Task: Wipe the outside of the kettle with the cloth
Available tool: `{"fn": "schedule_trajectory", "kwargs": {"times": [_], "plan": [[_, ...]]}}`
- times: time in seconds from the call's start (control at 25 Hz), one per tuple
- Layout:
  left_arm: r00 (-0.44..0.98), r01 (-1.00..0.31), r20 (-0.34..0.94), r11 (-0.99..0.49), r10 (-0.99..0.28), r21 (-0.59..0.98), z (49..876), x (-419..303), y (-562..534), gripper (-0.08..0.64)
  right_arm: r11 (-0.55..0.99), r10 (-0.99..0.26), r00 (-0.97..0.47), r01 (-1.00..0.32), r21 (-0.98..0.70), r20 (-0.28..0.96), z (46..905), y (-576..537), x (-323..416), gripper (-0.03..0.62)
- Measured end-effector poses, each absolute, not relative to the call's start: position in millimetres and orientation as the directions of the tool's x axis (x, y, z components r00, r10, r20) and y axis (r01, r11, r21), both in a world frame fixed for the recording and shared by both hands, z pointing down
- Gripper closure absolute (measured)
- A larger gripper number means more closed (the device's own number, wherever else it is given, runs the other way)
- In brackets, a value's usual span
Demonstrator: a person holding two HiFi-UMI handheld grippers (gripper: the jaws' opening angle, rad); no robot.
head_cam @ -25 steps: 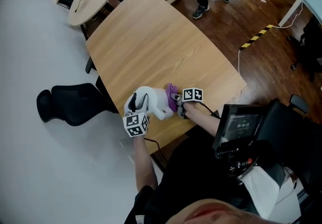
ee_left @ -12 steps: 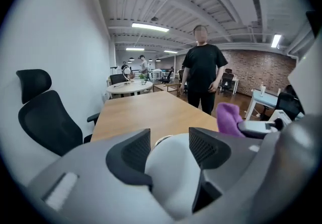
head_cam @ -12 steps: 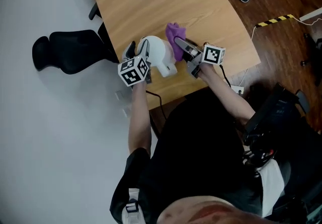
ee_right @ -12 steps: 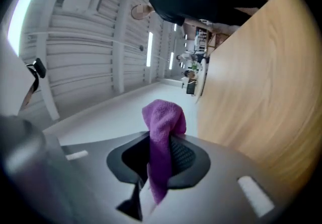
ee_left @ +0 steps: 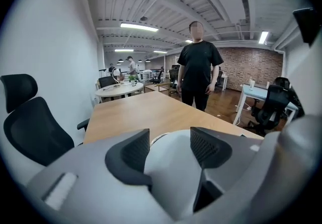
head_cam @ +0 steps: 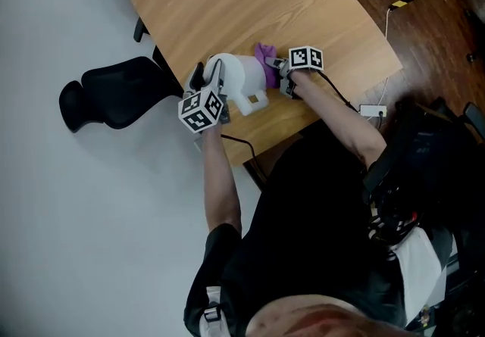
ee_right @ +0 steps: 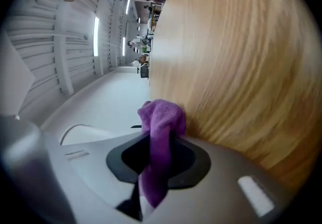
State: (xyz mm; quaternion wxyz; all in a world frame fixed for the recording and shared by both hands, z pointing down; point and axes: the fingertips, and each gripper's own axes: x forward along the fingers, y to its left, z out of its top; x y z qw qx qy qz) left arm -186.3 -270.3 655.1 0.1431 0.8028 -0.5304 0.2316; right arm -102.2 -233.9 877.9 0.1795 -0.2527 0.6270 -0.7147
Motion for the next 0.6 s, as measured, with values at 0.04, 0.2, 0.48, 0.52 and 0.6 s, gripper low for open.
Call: {"fn": "schedule_trajectory", "kwargs": {"times": [0.04, 0.2, 0.48, 0.52, 0.6], "plan": [[0.364, -0.901, 0.523, -0.434, -0.771, -0.012, 656, -185, -271, 0.206, -0.156, -0.57, -0.808, -0.071, -0.985, 0.149, 881, -229, -103, 0.523], [0.553, -0.762, 0.541, -0.647, -0.633, 0.022, 660, -163, -260, 0.204, -0.136, -0.574, -0.8, -0.115, -0.984, 0.173, 882, -196, -98, 0.526], [0.417, -0.843, 0.572, -0.536, -0.706, -0.047, 651, -158, -253, 0.227, 0.161, -0.686, -0.71, 0.066, -0.985, -0.16, 751, -207, -54, 0.524], [0.377, -0.863, 0.583, -0.501, -0.72, -0.061, 651, -162, -249, 0.227, 0.267, -0.667, -0.695, 0.114, -0.957, -0.268, 707, -214, -56, 0.523], [0.329, -0.88, 0.599, -0.468, -0.73, -0.087, 650, -167, -244, 0.23, 0.344, -0.615, -0.706, 0.162, -0.925, -0.352, 662, -222, -70, 0.523]]}}
